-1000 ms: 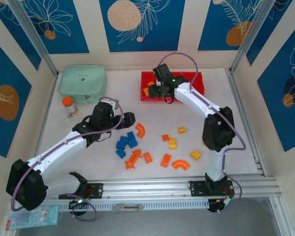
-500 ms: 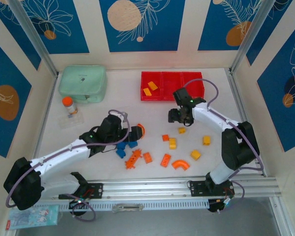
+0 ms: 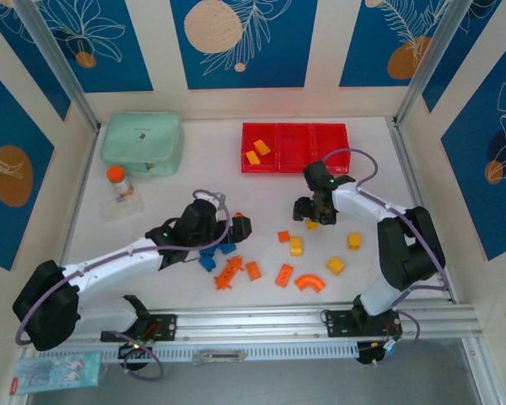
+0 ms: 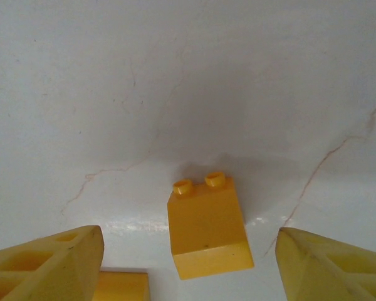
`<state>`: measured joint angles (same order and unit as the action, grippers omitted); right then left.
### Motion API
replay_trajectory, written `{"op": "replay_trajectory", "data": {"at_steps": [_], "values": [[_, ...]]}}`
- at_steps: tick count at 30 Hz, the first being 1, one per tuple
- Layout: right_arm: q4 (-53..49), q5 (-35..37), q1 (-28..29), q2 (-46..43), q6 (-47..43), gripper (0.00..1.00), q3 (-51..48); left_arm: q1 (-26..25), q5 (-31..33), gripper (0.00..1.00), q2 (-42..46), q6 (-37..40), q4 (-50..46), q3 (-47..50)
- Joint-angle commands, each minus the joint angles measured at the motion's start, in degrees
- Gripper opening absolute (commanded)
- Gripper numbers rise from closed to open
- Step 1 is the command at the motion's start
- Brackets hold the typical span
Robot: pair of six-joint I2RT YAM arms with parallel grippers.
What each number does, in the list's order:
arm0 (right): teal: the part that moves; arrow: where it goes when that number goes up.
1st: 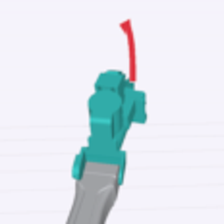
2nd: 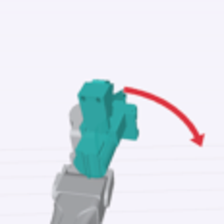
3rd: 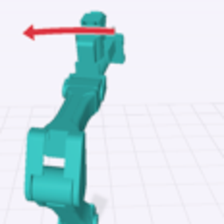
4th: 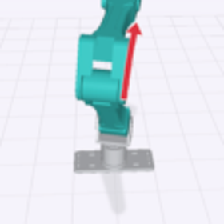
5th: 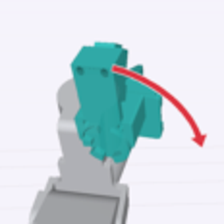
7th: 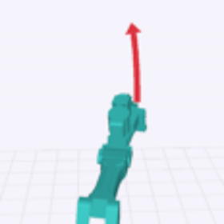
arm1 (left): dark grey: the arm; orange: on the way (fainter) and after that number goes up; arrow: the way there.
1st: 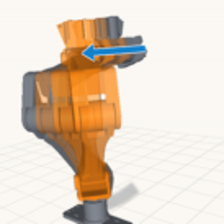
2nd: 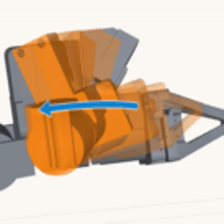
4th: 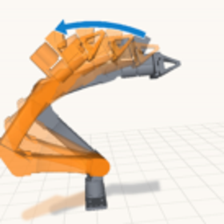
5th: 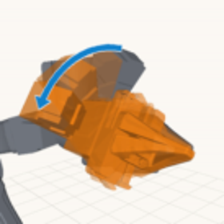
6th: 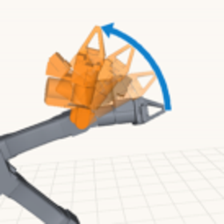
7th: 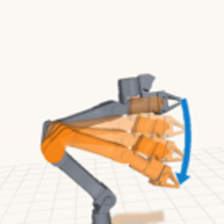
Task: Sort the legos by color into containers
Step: Pick up the lego from the center of the table.
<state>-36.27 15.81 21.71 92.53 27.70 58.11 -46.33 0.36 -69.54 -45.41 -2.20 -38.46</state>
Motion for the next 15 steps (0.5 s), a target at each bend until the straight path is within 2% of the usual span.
{"op": "replay_trajectory", "data": {"at_steps": [1,15], "values": [[-0.26,-0.46,0.87,1.80,0.16,0.70,-0.73,-0.72,0.61,0.99,-0.88,-1.08,1.24,-0.20],[-0.13,2.75,2.19,4.08,-1.50,0.40,-0.06,-0.94,0.96,0.99,-1.56,-0.91,1.22,-0.48]]}}
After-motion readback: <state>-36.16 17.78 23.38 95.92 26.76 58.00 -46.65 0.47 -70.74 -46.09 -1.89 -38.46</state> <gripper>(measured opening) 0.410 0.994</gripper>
